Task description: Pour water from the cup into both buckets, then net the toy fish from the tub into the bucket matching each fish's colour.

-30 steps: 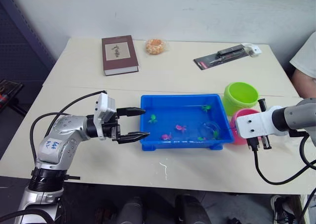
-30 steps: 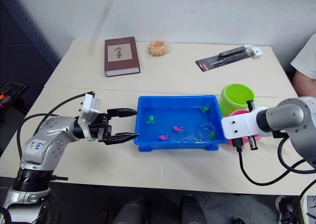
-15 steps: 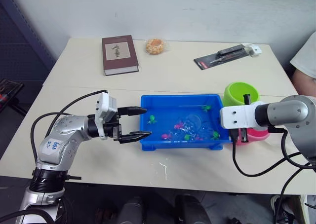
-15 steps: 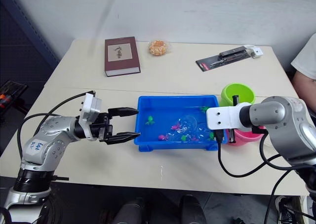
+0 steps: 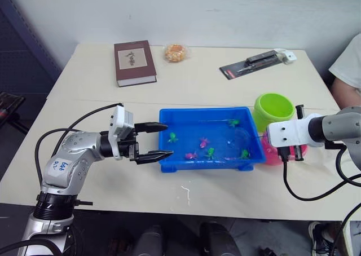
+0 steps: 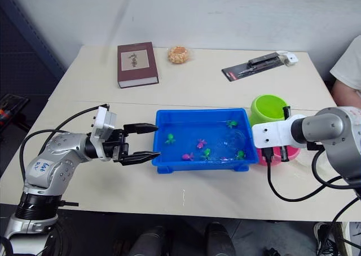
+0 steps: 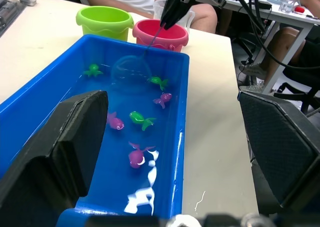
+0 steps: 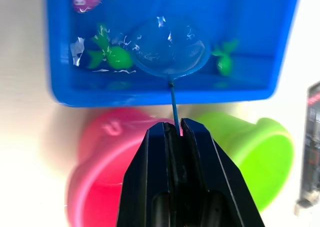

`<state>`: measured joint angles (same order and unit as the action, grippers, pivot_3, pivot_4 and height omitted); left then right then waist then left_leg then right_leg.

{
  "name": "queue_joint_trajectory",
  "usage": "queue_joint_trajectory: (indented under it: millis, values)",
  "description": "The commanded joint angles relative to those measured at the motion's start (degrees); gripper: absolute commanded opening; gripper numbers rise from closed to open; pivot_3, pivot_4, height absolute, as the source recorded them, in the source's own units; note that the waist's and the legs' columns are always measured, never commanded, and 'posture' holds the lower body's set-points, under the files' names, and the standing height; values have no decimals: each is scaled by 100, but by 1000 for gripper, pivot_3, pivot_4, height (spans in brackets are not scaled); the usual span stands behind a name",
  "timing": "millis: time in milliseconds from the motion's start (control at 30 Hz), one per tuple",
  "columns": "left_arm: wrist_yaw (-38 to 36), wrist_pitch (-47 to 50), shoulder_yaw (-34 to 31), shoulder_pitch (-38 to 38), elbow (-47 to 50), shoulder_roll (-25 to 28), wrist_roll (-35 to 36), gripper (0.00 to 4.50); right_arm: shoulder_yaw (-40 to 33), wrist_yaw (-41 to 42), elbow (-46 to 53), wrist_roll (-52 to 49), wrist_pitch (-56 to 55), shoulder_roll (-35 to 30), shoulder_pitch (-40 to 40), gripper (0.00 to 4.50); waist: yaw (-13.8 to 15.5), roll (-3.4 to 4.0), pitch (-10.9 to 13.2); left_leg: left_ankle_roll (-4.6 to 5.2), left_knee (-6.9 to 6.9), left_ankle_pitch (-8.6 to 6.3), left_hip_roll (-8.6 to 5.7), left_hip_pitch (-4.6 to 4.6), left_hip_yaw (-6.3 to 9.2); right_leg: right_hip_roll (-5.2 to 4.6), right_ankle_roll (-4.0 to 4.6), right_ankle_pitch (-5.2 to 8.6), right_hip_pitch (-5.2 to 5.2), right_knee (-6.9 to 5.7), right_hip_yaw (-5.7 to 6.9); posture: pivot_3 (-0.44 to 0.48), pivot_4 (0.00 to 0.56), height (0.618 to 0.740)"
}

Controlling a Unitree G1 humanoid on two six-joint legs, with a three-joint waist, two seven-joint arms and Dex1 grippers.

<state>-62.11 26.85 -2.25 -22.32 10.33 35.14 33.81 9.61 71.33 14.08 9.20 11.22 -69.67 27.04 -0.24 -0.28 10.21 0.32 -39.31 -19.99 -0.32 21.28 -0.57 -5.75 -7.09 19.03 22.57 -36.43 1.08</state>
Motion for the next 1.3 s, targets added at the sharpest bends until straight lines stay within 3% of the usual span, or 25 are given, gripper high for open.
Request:
queue_joint_trajectory:
  millis: [33,400,833,1300]
  values:
    - [-25,5,-133,-75,147,67,130,4439,-55,292,232,-75,-23,-144,-20,0,3,0,0,0,0,0,0,0,1,0,0,0,0,0,0,0,150,738]
    - [-25,66,-153,-30,219,113,162,4439,63,664,103,-74,-118,-16,102,0,4,0,0,0,0,0,-1,0,1,-4,0,0,0,1,0,0,150,738]
    - [-163,45,-180,19,161,328,152,4439,152,254,145,-163,527,890,272,0,4,0,0,-1,0,0,-1,0,3,-4,0,0,-1,1,2,0,150,738]
    - [-318,-52,-303,113,4,547,105,4439,-349,856,488,-1547,2776,580,669,0,10,1,1,1,0,0,-2,2,5,-22,0,0,-1,4,4,0,150,738]
